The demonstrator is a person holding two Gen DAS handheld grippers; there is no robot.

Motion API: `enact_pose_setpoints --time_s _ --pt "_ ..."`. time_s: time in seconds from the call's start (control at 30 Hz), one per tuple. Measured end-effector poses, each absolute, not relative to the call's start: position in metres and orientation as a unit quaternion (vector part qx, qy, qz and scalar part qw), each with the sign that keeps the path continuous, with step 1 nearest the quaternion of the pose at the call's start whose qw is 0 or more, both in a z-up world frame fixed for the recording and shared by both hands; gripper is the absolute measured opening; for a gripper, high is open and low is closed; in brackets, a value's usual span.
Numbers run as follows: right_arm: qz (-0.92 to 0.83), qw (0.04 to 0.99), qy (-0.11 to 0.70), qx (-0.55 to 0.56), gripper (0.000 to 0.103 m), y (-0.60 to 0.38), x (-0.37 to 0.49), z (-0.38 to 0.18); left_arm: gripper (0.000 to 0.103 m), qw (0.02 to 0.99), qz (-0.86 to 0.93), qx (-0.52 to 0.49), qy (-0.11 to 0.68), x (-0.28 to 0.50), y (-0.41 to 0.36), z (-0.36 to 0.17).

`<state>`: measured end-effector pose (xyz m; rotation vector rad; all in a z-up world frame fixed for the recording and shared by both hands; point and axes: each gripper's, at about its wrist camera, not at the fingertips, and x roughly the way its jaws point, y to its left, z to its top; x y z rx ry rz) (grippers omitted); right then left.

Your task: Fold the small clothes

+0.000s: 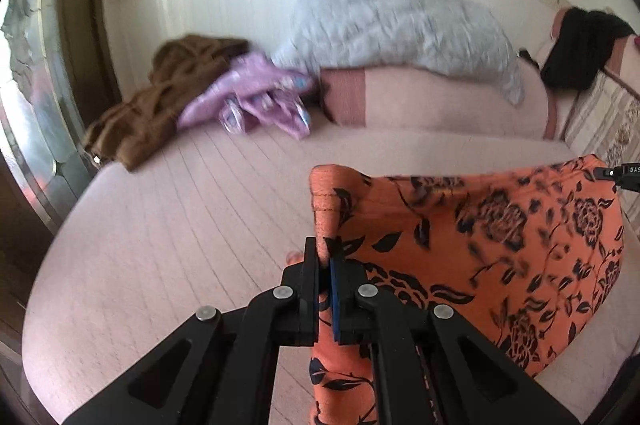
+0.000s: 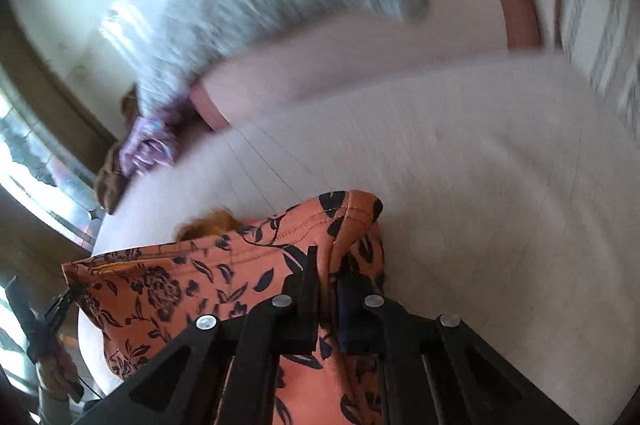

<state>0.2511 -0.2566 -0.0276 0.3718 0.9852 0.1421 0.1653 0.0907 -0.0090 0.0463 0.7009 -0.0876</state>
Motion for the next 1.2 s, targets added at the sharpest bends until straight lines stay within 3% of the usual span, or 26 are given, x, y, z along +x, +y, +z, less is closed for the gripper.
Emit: enact_pose_setpoints --time_s 0.13,0.27,0.3,0.33,0.4,0.43,0.47,0.57,0.7,0.73,0.77,0.9,0.97,1.03,1.13,1.2 --pt "0.065 0.871 0.456 0.170 0.007 -0.258 0.278 -0.024 0.005 0.925 -0.025 0.024 0.377 0.200 0.098 -0.039" --pt "0.056 0.831 0.531 0.157 0.012 -0.249 0.315 -0.100 0.010 0.862 -0.010 0.024 0.506 0.245 0.102 -0.122" --pt "0.034 0.813 0.563 0.148 0.014 -0.248 0.317 -0.128 0.014 0.864 -0.009 0.023 0.503 0.246 0.103 -0.127" --pt "0.027 0.808 0.571 0.146 0.018 -0.248 0.316 -0.138 0.023 0.871 -0.006 0.027 0.491 0.243 0.104 -0.122" --pt "0.007 0.824 0.545 0.156 0.040 -0.253 0.303 -0.132 0.036 0.880 0.001 0.019 0.475 0.236 0.111 -0.103" --pt "-0.003 0.825 0.542 0.161 0.064 -0.256 0.295 -0.124 0.038 0.886 0.003 0.014 0.463 0.230 0.114 -0.093" --pt "-0.007 0.833 0.531 0.156 0.068 -0.259 0.286 -0.112 0.038 0.892 0.007 0.012 0.451 0.224 0.117 -0.081" --pt "-0.007 0.858 0.491 0.149 0.068 -0.258 0.259 -0.067 0.041 0.907 0.005 -0.010 0.420 0.189 0.125 -0.049" --pt "0.075 0.866 0.451 0.202 0.069 -0.235 0.210 -0.021 0.056 0.910 -0.022 -0.032 0.413 0.148 0.110 -0.039" --pt "0.101 0.861 0.446 0.221 0.074 -0.228 0.198 -0.018 0.061 0.907 -0.031 -0.034 0.418 0.141 0.102 -0.044" --pt "0.118 0.852 0.443 0.252 0.081 -0.224 0.185 -0.024 0.062 0.903 -0.039 -0.033 0.427 0.135 0.094 -0.053" --pt "0.091 0.800 0.497 0.324 0.081 -0.229 0.160 -0.098 0.062 0.848 -0.002 -0.031 0.529 0.139 0.087 -0.127" --pt "0.040 0.764 0.511 0.392 0.067 -0.248 0.144 -0.138 0.063 0.855 0.012 -0.103 0.508 0.126 0.104 -0.124" --pt "0.036 0.769 0.468 0.434 0.069 -0.259 0.120 -0.128 0.063 0.861 0.028 -0.116 0.494 0.115 0.110 -0.111" --pt "0.034 0.786 0.429 0.445 0.082 -0.265 0.084 -0.109 0.064 0.878 0.030 -0.166 0.449 0.090 0.116 -0.091" --pt "0.011 0.781 0.427 0.455 0.082 -0.270 0.067 -0.116 0.064 0.864 0.014 -0.225 0.451 0.082 0.114 -0.096"
